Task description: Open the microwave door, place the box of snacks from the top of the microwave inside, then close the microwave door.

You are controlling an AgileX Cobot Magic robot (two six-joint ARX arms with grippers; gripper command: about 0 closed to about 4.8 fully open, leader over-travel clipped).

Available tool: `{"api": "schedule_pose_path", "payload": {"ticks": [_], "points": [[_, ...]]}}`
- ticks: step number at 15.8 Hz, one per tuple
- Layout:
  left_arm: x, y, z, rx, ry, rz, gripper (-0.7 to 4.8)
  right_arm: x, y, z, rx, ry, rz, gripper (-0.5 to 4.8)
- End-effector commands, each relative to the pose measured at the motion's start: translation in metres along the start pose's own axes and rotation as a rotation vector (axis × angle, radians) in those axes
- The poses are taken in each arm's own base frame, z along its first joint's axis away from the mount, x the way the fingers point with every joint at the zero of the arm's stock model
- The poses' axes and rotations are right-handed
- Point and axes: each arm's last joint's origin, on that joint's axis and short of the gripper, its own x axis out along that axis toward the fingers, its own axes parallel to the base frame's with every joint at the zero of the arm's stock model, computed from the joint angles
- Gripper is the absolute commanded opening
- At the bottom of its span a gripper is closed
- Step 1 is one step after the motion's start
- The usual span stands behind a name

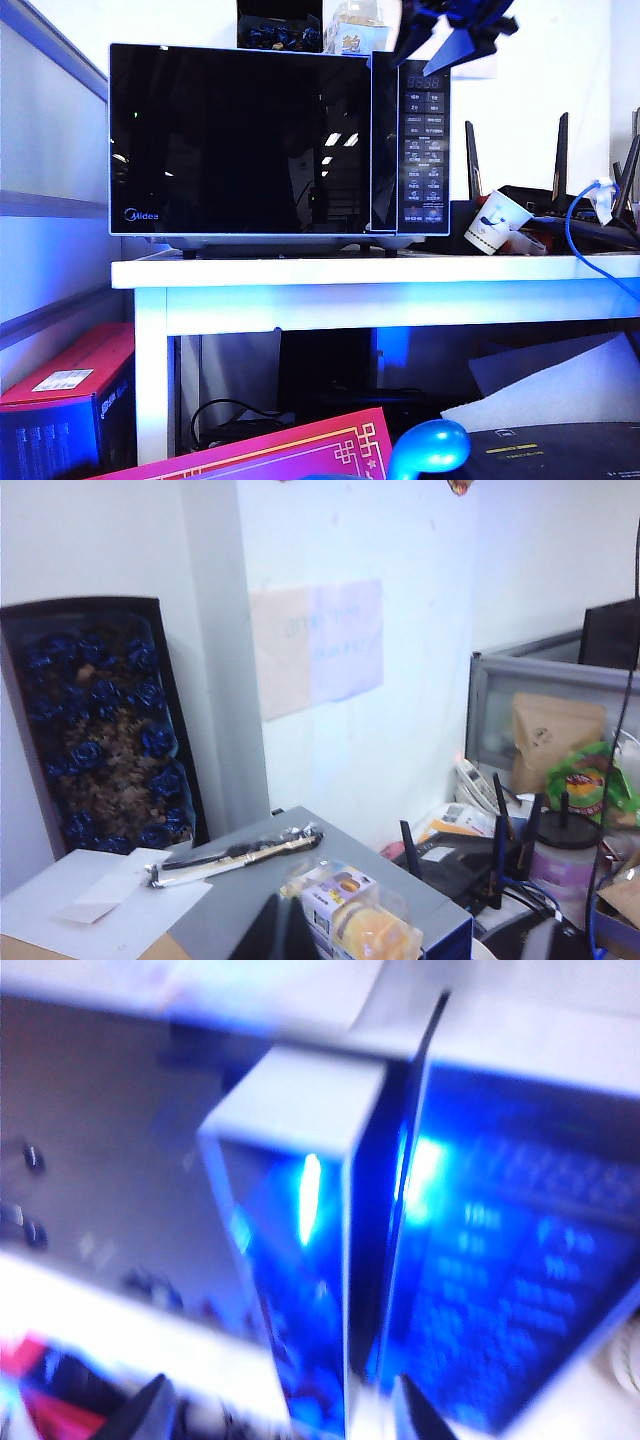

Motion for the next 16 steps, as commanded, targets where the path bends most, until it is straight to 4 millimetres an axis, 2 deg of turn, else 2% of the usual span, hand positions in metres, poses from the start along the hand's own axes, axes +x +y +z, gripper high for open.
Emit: {"api": "schedule_pose_path", "payload": {"ticks": [1, 5, 7, 9, 12, 16], "points": [[-0.006, -0.001, 0.005, 0.006, -0.022, -0.001, -0.06, 0.009, 0.010, 0.001, 0.005, -0.114, -0.056, 2.85], [-0.006, -0.001, 0.006, 0.006, -0.022, -0.001, -0.06, 0.026, 0.041, -0.023, -0.017, -0.167, -0.091, 2.84], [-0.011, -0.001, 0.006, 0.004, -0.005, 0.000, -0.07, 0.032, 0.048, -0.037, -0.008, -0.199, -0.186, 2.84], [-0.019, -0.001, 0.001, -0.003, 0.089, 0.031, -0.07, 0.035, 0.049, -0.048, 0.021, -0.271, -0.247, 2.84], [-0.028, -0.002, -0.018, 0.036, 0.324, 0.069, -0.06, 0.038, 0.048, -0.059, 0.032, -0.341, -0.249, 2.84], [-0.030, -0.001, -0.023, 0.039, 0.385, 0.100, -0.06, 0.058, 0.048, -0.067, 0.033, -0.436, -0.210, 2.85]]}}
